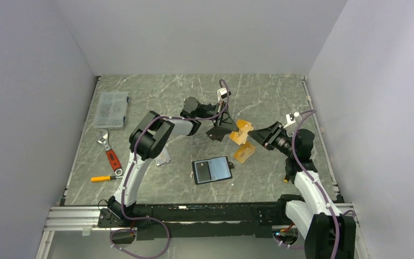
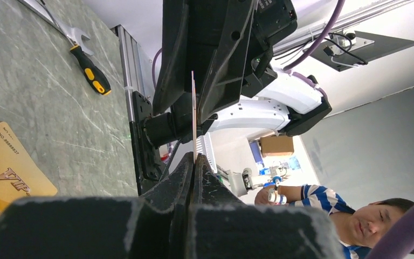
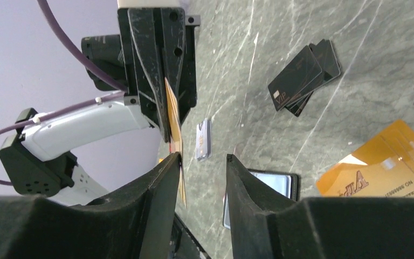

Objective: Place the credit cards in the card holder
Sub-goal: Place the credit card at the center of the board.

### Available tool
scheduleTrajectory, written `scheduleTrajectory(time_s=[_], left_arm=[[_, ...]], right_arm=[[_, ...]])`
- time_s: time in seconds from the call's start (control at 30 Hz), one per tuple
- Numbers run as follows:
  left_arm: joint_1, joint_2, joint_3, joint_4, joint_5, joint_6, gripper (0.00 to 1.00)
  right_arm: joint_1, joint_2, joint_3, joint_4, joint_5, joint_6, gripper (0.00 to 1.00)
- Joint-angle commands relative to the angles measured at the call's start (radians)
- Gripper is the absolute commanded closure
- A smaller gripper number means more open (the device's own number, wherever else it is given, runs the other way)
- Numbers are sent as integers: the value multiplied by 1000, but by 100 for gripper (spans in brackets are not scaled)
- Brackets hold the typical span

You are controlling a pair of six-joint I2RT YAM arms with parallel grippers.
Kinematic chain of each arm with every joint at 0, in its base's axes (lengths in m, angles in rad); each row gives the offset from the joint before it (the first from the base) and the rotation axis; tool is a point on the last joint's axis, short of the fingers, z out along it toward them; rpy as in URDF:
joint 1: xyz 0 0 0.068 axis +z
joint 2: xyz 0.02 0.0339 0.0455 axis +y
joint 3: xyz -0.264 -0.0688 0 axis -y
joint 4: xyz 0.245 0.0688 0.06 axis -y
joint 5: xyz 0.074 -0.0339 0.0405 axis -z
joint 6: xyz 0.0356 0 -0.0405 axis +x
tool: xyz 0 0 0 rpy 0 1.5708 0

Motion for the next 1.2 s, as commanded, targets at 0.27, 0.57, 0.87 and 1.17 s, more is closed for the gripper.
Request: scheduleTrajectory(time_s=[0.27,0.57,0.87,1.17], left_arm=[[-13,-10,-11,17,19,32,100],[-15,-22,-26,-32,12,79,100],[-12,-23,-15,-83,4,116,100],[-11,-36,-24,-126,-6,155,100]], right_arm=[[-3,71,61,186,-1,46,59],[22,63,112,-8,97,-51,80],[20,-20,108,-151,159,-107,83],[20,-17,110,-128,127,-88,83]])
